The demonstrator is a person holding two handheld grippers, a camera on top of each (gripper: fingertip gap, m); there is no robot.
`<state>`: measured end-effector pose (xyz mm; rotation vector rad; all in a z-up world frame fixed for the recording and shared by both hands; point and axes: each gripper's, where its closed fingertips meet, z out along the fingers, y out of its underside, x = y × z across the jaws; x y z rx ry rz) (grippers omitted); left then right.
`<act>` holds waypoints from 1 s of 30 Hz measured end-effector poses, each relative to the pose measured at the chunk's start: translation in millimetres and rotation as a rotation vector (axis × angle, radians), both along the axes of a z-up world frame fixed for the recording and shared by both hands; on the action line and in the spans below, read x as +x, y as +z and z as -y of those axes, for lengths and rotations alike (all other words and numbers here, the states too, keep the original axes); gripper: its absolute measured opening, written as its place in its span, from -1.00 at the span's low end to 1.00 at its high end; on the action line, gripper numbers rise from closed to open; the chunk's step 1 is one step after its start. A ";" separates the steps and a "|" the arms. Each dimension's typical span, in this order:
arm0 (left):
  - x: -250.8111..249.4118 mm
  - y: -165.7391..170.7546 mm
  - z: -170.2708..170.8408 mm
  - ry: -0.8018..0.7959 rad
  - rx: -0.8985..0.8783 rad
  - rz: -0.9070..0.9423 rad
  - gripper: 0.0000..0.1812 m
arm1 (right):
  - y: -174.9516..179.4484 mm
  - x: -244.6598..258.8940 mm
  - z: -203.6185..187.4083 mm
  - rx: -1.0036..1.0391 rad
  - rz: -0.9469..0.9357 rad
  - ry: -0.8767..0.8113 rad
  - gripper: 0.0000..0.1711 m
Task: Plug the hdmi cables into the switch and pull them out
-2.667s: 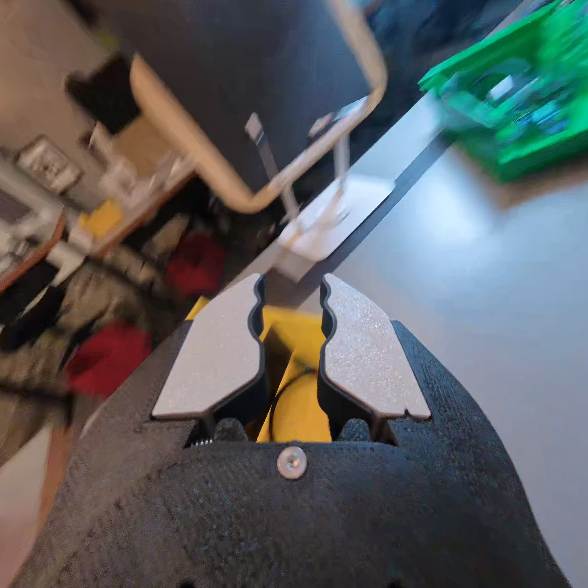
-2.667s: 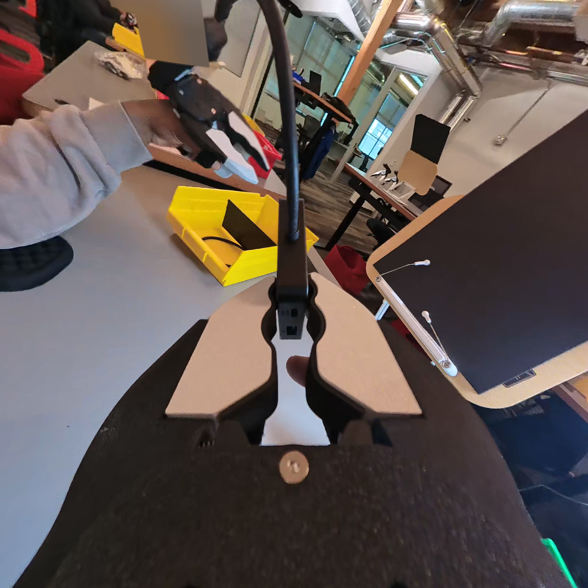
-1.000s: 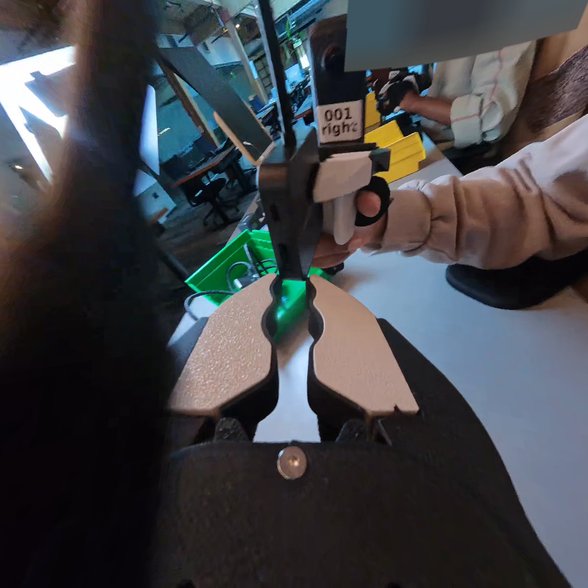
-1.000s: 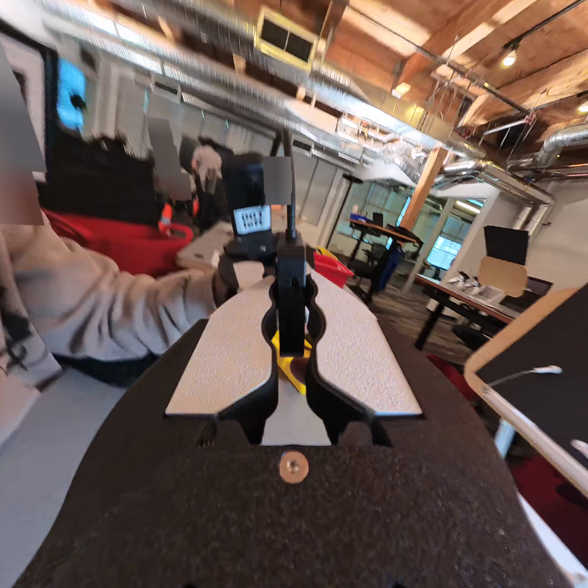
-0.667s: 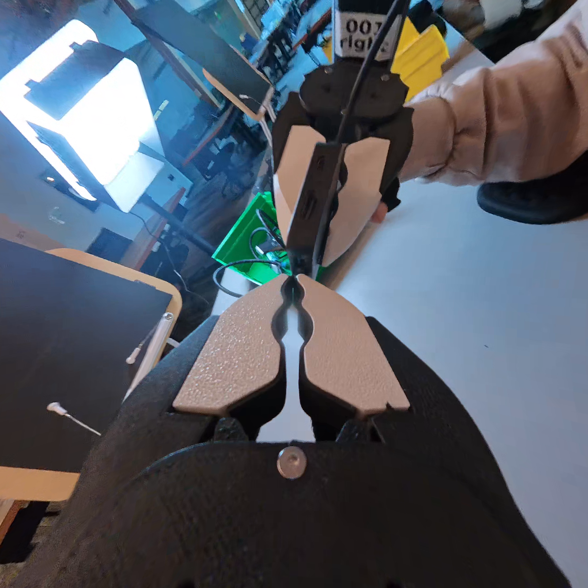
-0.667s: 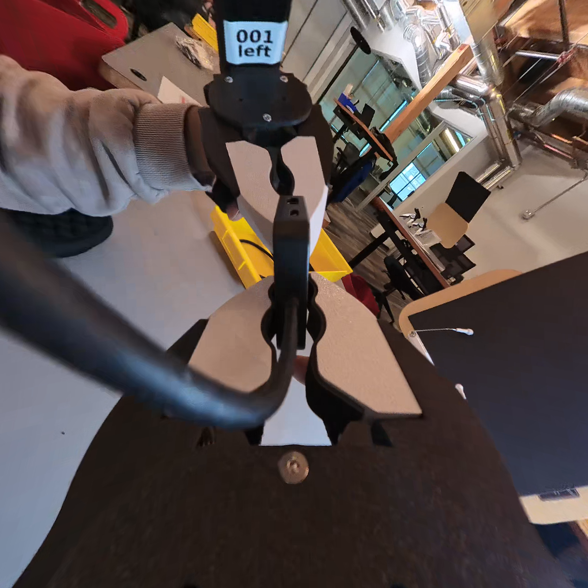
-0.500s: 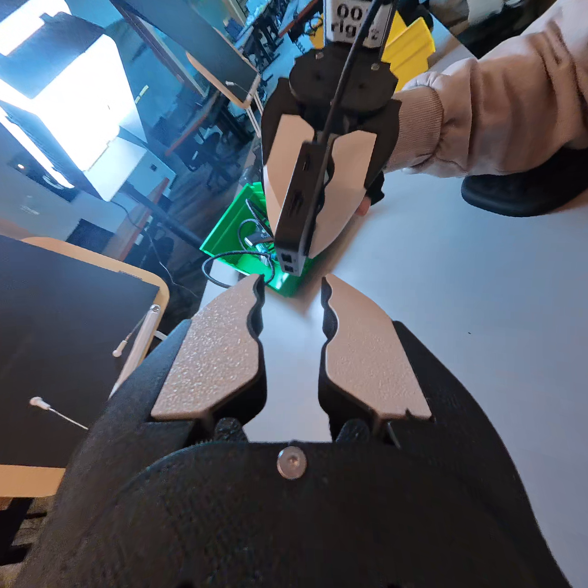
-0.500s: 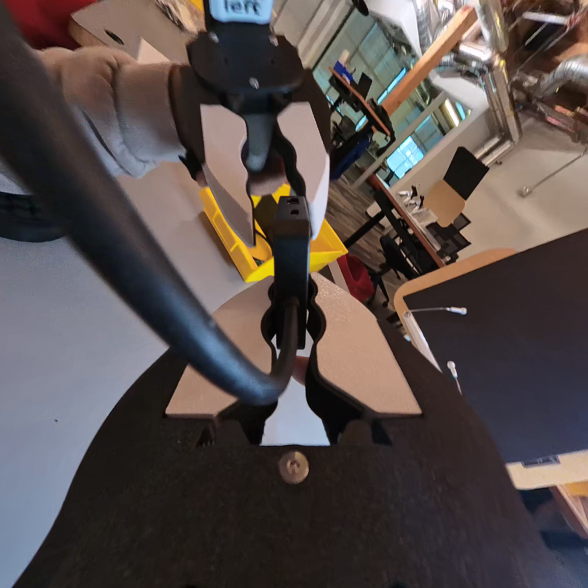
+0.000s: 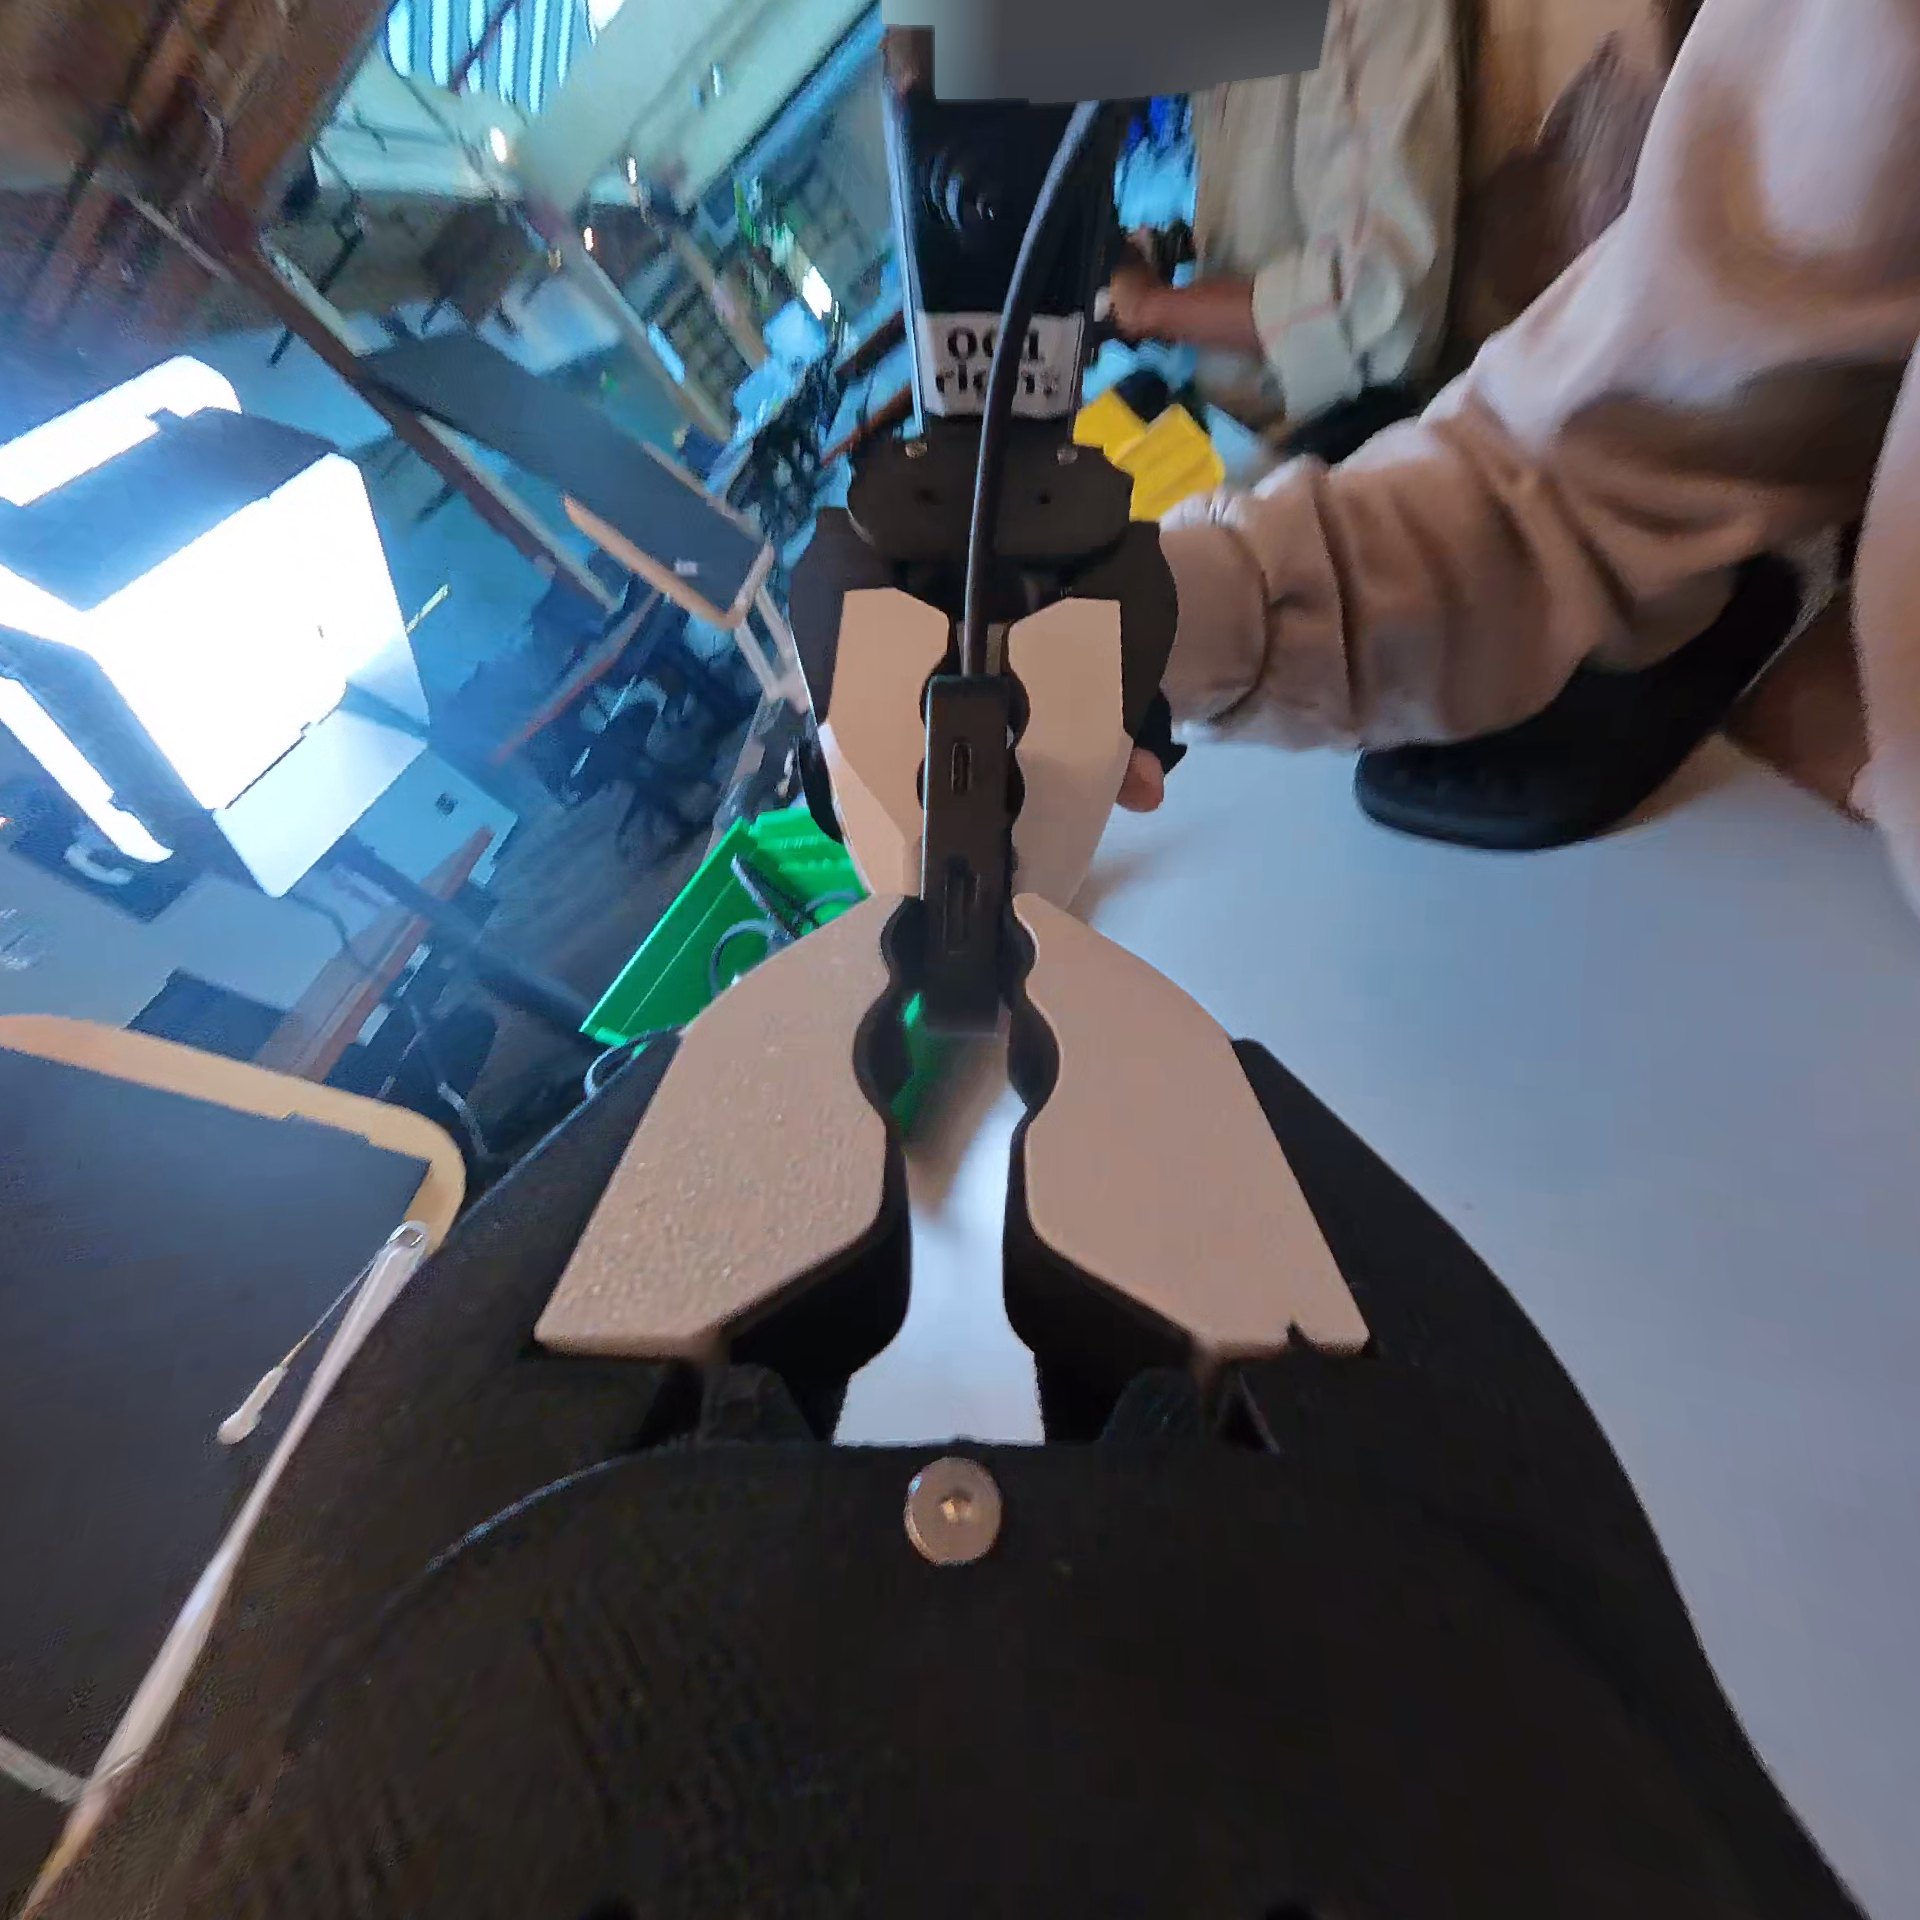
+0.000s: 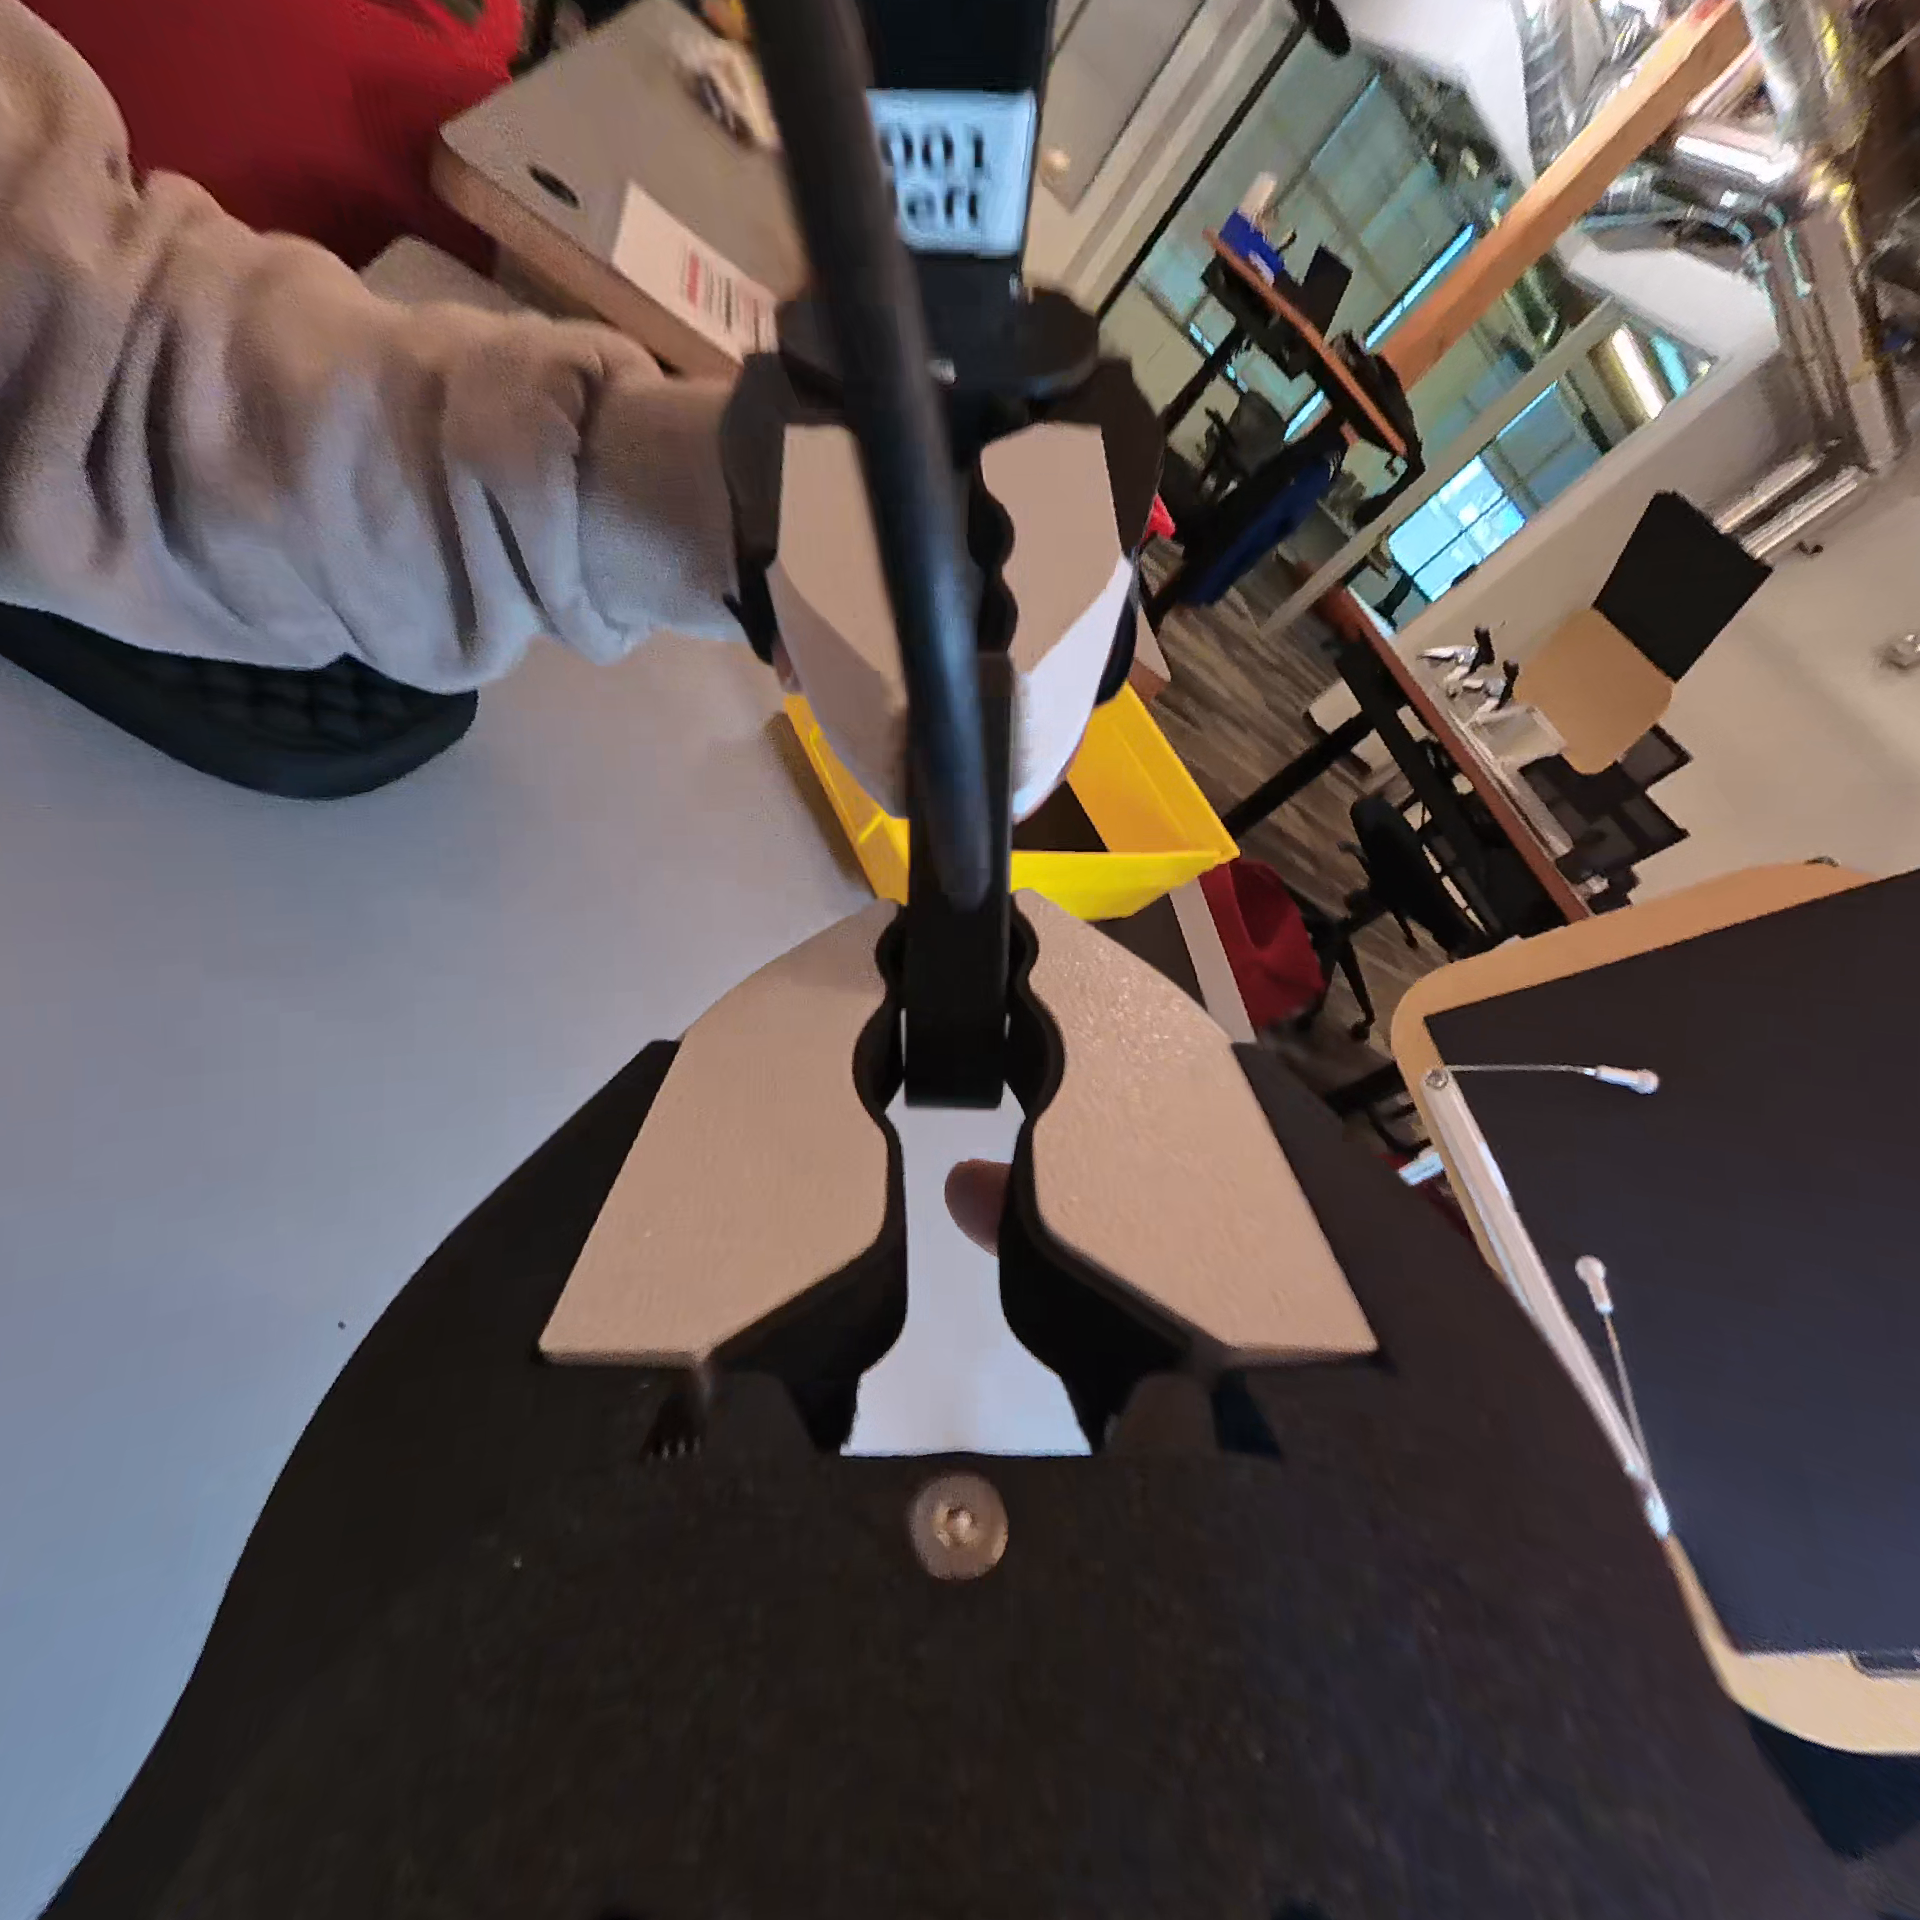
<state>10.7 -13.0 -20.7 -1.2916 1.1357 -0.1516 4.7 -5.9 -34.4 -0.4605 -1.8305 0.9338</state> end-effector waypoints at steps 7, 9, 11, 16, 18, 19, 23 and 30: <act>11.0 10.3 0.9 -0.180 0.006 0.276 -0.84 | 21.1 8.9 10.9 -0.032 -0.083 0.036 -0.79; 12.3 10.6 -0.6 -0.176 0.015 0.277 -0.84 | 20.4 8.7 8.9 -0.011 -0.083 0.019 -0.80; 12.4 10.6 -0.9 -0.159 0.026 0.252 -0.83 | 20.2 8.9 8.7 0.001 -0.082 0.014 -0.82; 1.4 6.4 -5.1 -0.078 -0.012 0.183 -0.81 | 16.7 2.4 2.8 0.065 -0.080 -0.059 -0.83; -15.6 12.3 -5.4 -0.033 -0.046 0.214 -0.64 | 16.2 1.5 -5.8 0.089 -0.074 -0.104 -0.84; -30.9 16.5 -6.9 0.022 -0.068 0.229 -0.56 | 17.8 2.0 -10.8 0.087 -0.075 -0.121 -0.83; -135.8 15.9 -17.5 0.479 -0.120 0.223 -0.53 | 20.1 7.2 -25.9 0.056 -0.046 -0.141 -0.84; -307.2 -106.3 0.4 1.166 -0.566 0.195 -0.52 | 21.9 5.5 -36.0 -0.005 -0.049 -0.161 -0.84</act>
